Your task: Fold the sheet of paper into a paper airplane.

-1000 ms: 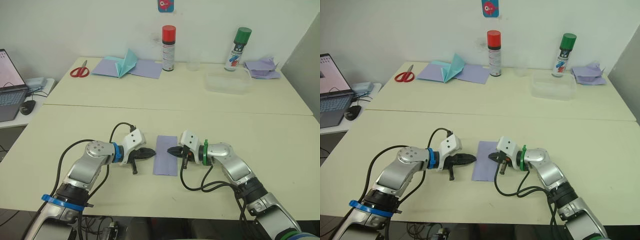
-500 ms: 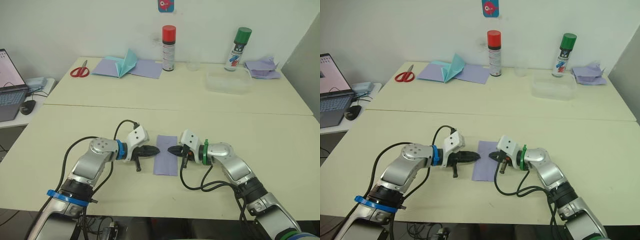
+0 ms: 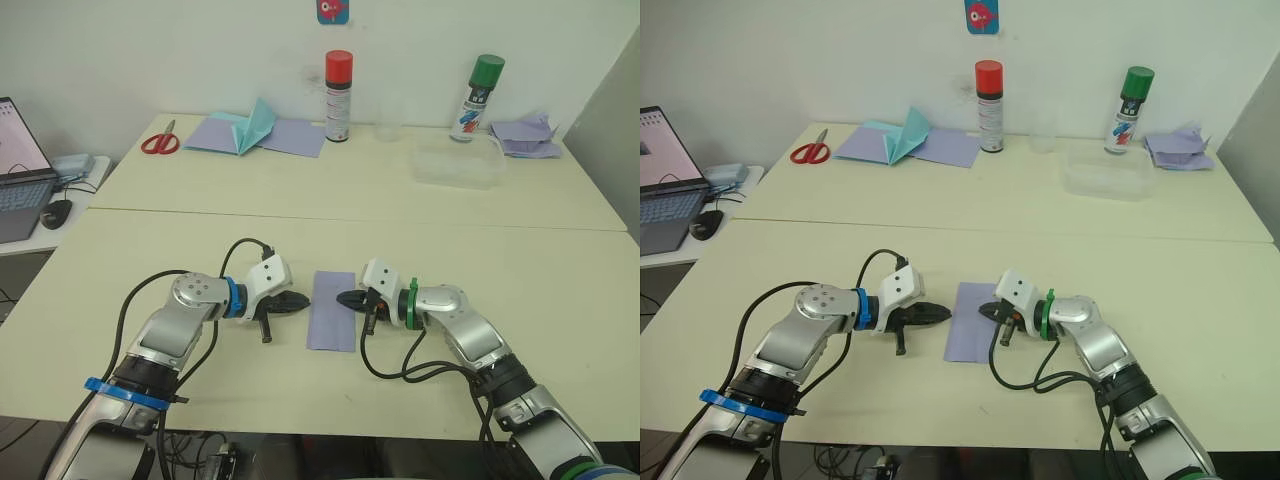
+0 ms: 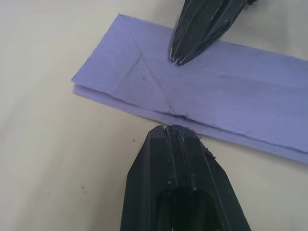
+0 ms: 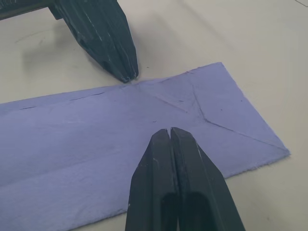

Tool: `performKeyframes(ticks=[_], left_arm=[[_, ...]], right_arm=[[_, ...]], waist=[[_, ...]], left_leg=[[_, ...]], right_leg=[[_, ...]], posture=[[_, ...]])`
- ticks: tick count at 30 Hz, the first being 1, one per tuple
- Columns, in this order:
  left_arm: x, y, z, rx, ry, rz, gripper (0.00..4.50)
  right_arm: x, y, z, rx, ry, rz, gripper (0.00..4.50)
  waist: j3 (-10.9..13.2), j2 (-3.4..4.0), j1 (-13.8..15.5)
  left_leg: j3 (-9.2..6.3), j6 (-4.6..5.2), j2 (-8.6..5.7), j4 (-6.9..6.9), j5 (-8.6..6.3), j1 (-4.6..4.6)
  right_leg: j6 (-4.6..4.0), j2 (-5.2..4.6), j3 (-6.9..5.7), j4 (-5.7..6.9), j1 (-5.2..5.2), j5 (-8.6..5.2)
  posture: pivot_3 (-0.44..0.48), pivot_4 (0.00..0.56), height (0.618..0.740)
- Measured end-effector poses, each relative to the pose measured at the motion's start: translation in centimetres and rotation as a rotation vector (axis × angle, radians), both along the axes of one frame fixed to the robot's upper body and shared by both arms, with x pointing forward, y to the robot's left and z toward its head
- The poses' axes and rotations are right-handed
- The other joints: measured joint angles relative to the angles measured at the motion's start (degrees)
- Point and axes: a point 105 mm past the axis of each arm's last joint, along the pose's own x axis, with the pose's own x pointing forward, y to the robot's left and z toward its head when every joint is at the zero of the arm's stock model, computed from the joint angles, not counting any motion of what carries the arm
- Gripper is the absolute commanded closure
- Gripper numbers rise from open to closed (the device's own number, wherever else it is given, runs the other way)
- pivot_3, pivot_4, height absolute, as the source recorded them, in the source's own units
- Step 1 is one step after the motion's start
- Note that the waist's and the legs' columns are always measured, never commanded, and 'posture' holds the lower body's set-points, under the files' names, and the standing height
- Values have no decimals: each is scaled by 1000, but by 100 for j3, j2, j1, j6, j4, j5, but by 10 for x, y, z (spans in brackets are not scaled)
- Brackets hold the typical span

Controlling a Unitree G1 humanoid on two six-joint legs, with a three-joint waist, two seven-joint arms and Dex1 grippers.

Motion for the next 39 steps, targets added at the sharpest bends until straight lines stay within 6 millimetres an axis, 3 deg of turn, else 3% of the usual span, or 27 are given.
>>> performKeyframes(ticks=[39], left_arm=[[7,-16,-1,9,-1,-58,4500]], right_arm=[[-8,-14,-3,-14,24,-42,4454]], waist=[[-2,-3,92]], left_leg=[[-4,8,-11,7,-4,0]], right_leg=[[2,-2,-4,-3,10,-1]], posture=[[0,150,740]])
